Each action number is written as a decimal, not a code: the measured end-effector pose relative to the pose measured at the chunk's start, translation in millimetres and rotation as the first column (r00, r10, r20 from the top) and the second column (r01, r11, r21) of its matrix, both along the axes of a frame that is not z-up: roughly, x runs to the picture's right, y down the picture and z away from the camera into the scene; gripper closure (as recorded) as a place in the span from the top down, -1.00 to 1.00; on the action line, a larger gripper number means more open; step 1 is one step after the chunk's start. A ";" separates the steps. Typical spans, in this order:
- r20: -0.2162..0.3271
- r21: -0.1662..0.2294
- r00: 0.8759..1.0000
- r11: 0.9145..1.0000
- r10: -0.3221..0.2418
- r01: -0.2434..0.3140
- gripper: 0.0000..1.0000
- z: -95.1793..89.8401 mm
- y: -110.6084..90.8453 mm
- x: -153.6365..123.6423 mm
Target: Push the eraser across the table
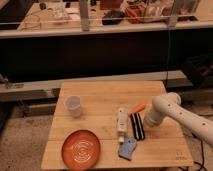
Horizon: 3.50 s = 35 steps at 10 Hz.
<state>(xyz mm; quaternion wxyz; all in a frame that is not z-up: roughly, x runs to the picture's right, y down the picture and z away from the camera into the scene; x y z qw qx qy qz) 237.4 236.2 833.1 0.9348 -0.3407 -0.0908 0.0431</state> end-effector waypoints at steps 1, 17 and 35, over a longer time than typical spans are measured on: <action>0.004 0.000 1.000 1.000 -0.004 0.004 -1.00 -0.4 0.5 -0.9; -0.026 -0.040 0.997 0.997 -0.067 0.066 -1.00 9.5 3.1 -8.6; -0.025 -0.041 0.997 0.997 -0.068 0.067 -1.00 10.0 3.9 -8.8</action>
